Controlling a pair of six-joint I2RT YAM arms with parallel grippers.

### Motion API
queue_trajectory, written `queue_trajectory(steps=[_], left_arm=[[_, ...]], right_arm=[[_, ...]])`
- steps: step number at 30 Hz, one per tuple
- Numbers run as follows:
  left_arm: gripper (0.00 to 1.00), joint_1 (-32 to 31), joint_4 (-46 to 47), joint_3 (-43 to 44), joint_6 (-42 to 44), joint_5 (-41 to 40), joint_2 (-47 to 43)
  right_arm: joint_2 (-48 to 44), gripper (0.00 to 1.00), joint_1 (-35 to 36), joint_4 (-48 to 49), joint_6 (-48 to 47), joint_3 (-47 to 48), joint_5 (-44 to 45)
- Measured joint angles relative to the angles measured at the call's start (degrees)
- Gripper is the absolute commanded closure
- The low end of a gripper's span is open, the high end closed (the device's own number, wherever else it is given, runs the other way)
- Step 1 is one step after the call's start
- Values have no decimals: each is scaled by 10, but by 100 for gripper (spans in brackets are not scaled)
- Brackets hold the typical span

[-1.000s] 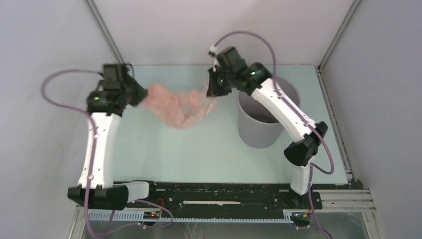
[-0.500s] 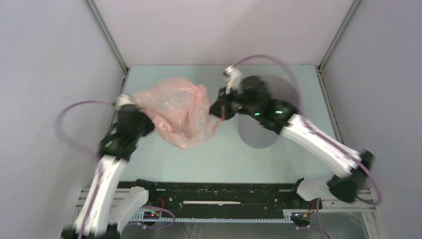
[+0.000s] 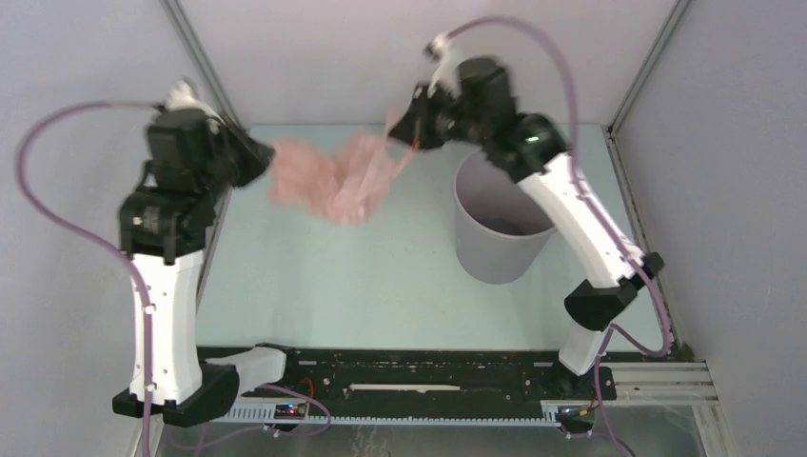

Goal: Put the trash bags into the trash bin

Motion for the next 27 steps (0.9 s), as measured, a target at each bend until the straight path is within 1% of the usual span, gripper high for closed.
queue_trajectory(steps=[1, 2, 3, 4, 5, 6, 7, 9, 12, 13, 16, 18, 22, 27], left_arm=[[100, 0, 7, 88, 7, 0, 33], [100, 0, 18, 135, 12, 1, 45], [100, 0, 31, 169, 16, 1, 49], [100, 0, 46, 183, 19, 0, 38], [100, 0, 56, 179, 21, -3, 20], [100, 0, 73, 154, 22, -12, -10], [100, 0, 86, 111, 22, -25, -49], [100, 5, 82, 28, 17, -49, -121], [100, 20, 75, -75, 15, -63, -201], [100, 22, 70, -99, 15, -64, -212], [100, 26, 64, -175, 15, -59, -214], [100, 29, 46, -204, 12, -59, -196], [100, 52, 8, -211, 4, -56, -138], [100, 57, 0, -203, 7, -58, -116]], right_arm=[[-1, 100, -11, 2, -2, 54, 2], [-8, 100, -20, 7, -6, 92, 6], [-27, 100, -27, 20, -10, 115, 10], [-46, 100, -29, 26, -13, 116, 11], [-81, 100, -26, 47, -19, 88, 9], [-122, 100, -23, 63, -23, 43, 6], [-156, 100, -21, 78, -26, -3, 4], [-219, 100, -24, 92, -28, -100, -6], [-265, 100, -53, 96, -27, -194, -14], [-270, 100, -64, 98, -26, -217, -16], [-269, 100, -92, 95, -26, -285, -25], [-264, 100, -102, 84, -28, -308, -28], [-262, 100, -106, 61, -42, -315, -31], [-264, 100, -108, 52, -61, -315, -26]])
